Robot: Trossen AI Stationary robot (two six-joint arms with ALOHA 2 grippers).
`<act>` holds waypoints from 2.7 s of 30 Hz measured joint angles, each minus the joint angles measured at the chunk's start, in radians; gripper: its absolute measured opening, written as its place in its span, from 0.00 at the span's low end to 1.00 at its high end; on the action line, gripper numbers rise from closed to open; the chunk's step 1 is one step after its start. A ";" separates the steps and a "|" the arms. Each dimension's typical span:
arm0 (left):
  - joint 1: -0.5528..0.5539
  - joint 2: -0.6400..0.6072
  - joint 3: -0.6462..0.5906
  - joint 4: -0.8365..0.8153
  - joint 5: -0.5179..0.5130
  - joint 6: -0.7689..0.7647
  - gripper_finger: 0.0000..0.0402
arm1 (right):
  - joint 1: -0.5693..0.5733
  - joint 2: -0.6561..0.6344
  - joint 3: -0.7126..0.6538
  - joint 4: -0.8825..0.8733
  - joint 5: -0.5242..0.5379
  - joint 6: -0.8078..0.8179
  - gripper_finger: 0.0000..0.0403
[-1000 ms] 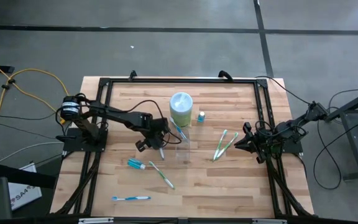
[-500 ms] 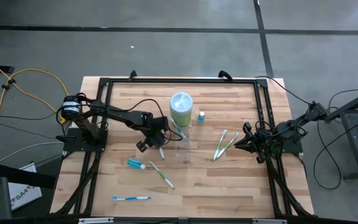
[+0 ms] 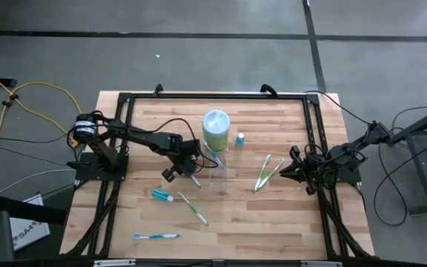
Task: Pick & Place toothbrushing station
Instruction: Put the top blue toothbrush into the transparent organizer
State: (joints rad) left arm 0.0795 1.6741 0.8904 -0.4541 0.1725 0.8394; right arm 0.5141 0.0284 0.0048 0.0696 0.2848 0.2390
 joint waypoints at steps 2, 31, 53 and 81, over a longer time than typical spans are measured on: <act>-0.002 0.000 0.000 0.000 -0.002 0.000 0.07 | 0.000 0.000 0.000 0.000 0.000 0.000 0.09; -0.181 -0.153 -0.006 -0.076 -0.208 -0.031 0.01 | 0.000 0.000 0.000 0.000 0.000 0.000 0.09; -0.519 -0.229 -0.004 0.028 -0.817 0.115 0.01 | 0.000 0.000 0.000 0.000 0.000 0.000 0.09; -0.420 -0.190 0.089 0.133 -1.047 0.470 0.01 | 0.000 0.000 0.000 0.000 0.000 0.000 0.09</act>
State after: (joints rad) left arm -0.3404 1.4842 0.9795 -0.3216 -0.8742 1.3096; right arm 0.5144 0.0283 0.0047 0.0700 0.2848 0.2390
